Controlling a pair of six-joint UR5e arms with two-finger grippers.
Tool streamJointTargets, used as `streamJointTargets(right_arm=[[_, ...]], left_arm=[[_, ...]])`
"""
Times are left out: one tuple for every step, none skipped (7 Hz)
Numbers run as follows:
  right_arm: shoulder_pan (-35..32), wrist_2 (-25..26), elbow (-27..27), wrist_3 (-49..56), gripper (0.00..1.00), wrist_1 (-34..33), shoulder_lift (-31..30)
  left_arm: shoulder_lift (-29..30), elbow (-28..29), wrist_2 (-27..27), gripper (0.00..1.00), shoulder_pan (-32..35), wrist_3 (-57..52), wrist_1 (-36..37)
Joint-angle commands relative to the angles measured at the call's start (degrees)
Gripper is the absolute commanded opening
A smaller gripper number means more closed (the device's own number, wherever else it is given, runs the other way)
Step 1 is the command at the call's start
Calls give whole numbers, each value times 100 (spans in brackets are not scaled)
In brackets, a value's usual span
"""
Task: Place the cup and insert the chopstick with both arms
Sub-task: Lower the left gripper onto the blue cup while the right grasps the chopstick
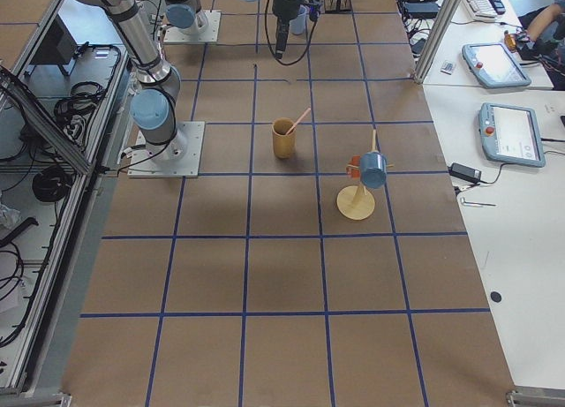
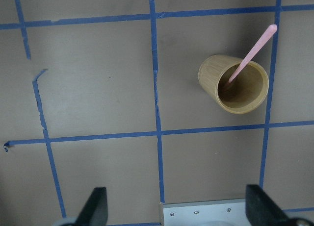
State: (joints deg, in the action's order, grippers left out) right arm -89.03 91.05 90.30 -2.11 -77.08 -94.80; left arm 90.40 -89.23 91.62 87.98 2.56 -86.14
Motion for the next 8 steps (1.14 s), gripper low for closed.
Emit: streamJointTargets(right_arm=[[0, 0, 5, 0, 100, 0, 5], [0, 0, 5, 0, 100, 0, 5], [0, 0, -4, 0, 100, 0, 5], [-9, 0, -4, 0, 100, -9, -4], [0, 0, -4, 0, 100, -9, 5], [9, 26, -4, 35, 100, -9, 14], [26, 26, -4, -26, 100, -131, 40], [87, 44, 5, 8, 100, -210, 92]], left_arm=[[-31, -60, 5, 100, -9, -54, 18], [-22, -68, 5, 100, -9, -63, 35], [30, -129, 14, 100, -122, -341, 44], [187, -400, 5, 100, -549, -1101, 401], [285, -1038, -38, 100, -980, -1178, 1188], [320, -1792, -21, 100, -1202, -1214, 1909], [399, -2365, 5, 100, -1291, -1397, 2630], [504, -2536, -21, 100, -1335, -1460, 2811]])
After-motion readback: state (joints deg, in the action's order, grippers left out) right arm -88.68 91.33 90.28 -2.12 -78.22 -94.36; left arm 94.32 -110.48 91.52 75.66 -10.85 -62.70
